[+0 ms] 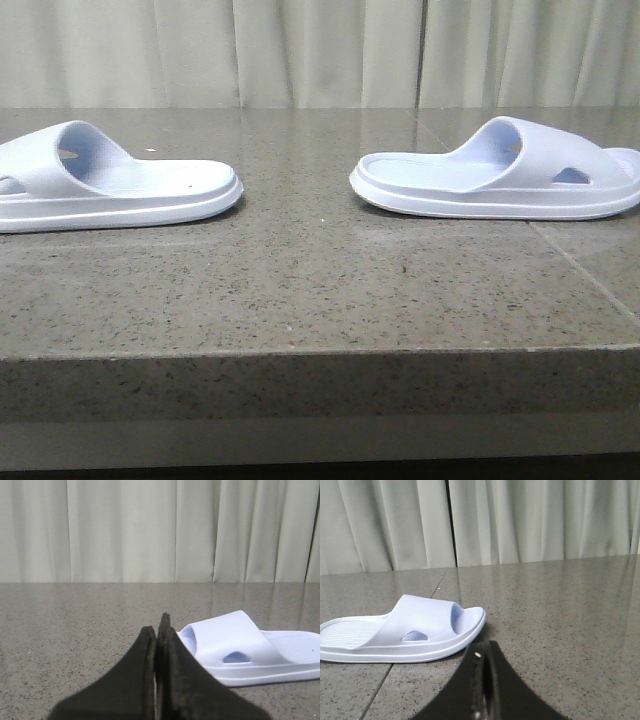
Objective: Insert blue slippers together front up
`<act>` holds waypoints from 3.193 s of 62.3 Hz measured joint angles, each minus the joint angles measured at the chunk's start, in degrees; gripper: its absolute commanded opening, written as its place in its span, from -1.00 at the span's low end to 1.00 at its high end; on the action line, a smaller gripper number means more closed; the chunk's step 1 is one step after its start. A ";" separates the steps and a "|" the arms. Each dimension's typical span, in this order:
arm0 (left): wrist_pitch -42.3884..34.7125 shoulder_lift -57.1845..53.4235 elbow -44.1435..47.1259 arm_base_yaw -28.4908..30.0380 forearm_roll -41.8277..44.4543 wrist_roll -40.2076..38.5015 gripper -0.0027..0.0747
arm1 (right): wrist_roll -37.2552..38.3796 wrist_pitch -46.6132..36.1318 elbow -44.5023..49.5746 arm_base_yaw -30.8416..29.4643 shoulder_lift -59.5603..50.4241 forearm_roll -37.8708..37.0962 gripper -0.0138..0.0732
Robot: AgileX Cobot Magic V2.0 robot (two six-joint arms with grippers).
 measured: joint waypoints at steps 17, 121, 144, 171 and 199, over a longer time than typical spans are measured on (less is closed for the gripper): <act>-0.09 0.00 0.00 0.00 0.00 0.00 -0.98 | -0.55 0.00 0.00 0.00 0.00 0.00 -0.84; 40.22 31.18 -39.92 0.00 -2.30 0.00 -0.98 | -4.67 32.36 -34.19 0.00 23.64 0.00 -0.83; 40.22 31.18 -39.92 0.00 -2.30 0.00 0.34 | -4.76 32.93 -34.19 0.00 23.64 0.00 0.49; 40.55 31.78 -40.39 0.00 -4.87 0.00 0.34 | -4.76 33.06 -34.19 0.00 23.64 0.00 0.52; 57.50 57.84 -54.68 6.59 -5.16 3.03 0.34 | -4.76 33.15 -34.19 0.00 23.64 0.00 0.52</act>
